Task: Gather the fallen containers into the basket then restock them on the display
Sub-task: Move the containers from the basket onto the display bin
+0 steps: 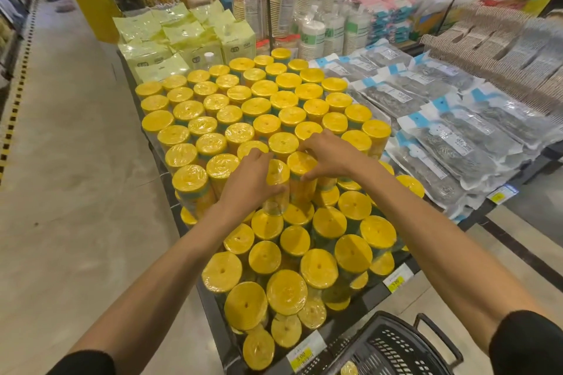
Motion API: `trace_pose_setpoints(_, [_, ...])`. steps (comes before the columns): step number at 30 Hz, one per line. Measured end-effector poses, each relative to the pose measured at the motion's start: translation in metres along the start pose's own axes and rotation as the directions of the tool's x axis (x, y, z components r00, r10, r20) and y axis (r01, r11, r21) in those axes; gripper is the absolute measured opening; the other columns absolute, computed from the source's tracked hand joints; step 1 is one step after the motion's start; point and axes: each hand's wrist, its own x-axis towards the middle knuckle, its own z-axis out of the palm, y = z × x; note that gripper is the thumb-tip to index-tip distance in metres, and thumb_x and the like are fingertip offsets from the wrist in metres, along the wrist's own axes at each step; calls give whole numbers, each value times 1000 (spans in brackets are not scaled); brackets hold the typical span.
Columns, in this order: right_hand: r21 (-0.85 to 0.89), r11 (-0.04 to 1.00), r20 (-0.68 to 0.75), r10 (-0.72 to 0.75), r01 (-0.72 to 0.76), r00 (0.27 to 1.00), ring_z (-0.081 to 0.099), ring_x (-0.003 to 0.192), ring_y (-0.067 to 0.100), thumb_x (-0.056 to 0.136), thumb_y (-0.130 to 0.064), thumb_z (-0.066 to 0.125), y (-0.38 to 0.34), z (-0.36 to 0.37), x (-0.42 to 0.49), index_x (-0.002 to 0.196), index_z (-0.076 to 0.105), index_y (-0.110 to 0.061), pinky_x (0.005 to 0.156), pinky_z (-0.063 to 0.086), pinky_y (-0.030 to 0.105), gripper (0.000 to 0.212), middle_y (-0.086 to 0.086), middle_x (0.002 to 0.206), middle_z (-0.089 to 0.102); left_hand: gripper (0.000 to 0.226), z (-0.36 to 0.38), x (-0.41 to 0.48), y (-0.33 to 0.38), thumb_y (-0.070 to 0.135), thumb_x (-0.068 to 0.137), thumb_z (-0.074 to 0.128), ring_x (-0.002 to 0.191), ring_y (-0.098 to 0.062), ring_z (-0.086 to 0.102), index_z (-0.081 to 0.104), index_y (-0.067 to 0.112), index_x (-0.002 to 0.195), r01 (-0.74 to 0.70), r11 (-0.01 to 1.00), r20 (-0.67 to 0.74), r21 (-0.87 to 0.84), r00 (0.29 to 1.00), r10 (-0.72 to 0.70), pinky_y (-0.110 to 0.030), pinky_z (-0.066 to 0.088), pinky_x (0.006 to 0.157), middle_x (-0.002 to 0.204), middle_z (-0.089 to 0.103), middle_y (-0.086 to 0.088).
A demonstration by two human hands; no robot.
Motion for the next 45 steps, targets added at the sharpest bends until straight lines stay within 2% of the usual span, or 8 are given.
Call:
trace_pose_setpoints(8, [32,999,-3,12,-12,1000,42,125,27,75,-55,76,0,4,-3,141,48,-23,93,45,40,78,5,133,51,71,-1,-8,1,45,86,69,127,-24,42,42,16,145,-23,999,2,31,1000,23,-39,48,92,138,46,-5])
trace_pose_setpoints(12, [38,997,-11,67,-67,998,47,120,28,84,-53,68,-3,4,-17,139,49,-21,90,47,40,67,8,132,51,45,-7,-19,10,39,91,60,118,-27,46,56,15,129,-149,973,-11,175,988,153,-38,45,81,126,54,-6])
trace_pose_setpoints(16, [10,989,-44,150,-149,988,49,114,29,86,-50,67,-5,1,-43,128,53,-17,79,46,41,55,10,125,52,38,-13,-23,26,42,91,53,108,-28,51,60,16,119,-261,925,40,276,965,261,-40,47,75,113,59,-6])
trace_pose_setpoints(19, [-69,971,-16,228,-229,973,52,112,31,85,-51,64,-6,3,-71,125,54,-16,78,48,40,55,10,123,53,40,-17,-28,36,42,92,53,111,-30,51,57,15,121,-318,889,106,328,948,300,-40,45,79,117,57,-9])
trace_pose_setpoints(22, [-127,957,-39,259,-262,965,49,121,33,86,-44,66,-6,13,-106,133,52,-19,83,48,42,56,9,141,47,39,-17,-39,45,38,93,53,115,-32,49,56,11,121,-394,859,126,326,919,373,-43,44,86,119,56,-11])
trace_pose_setpoints(27, [-132,874,-11,470,-467,883,48,117,34,90,-47,61,-29,34,-174,130,53,-16,88,46,45,51,14,127,53,47,-8,-63,57,44,92,55,123,-33,44,51,16,129,-526,783,220,332,850,478,-45,41,91,129,52,-10])
trace_pose_setpoints(35, [-53,712,78,702,-700,708,47,119,37,85,-47,63,-66,73,-300,128,54,-15,96,45,49,53,16,131,50,52,28,-132,101,43,91,55,124,-35,44,49,15,134,-680,686,366,260,726,582,-46,42,92,134,48,-13])
trace_pose_setpoints(45, [11,578,97,812,-816,576,46,124,33,88,-43,63,-96,113,-448,137,50,-14,97,43,44,58,14,136,49,52,75,-222,175,49,90,55,119,-35,48,51,14,128,-778,594,439,204,615,655,-46,43,92,126,52,-13])
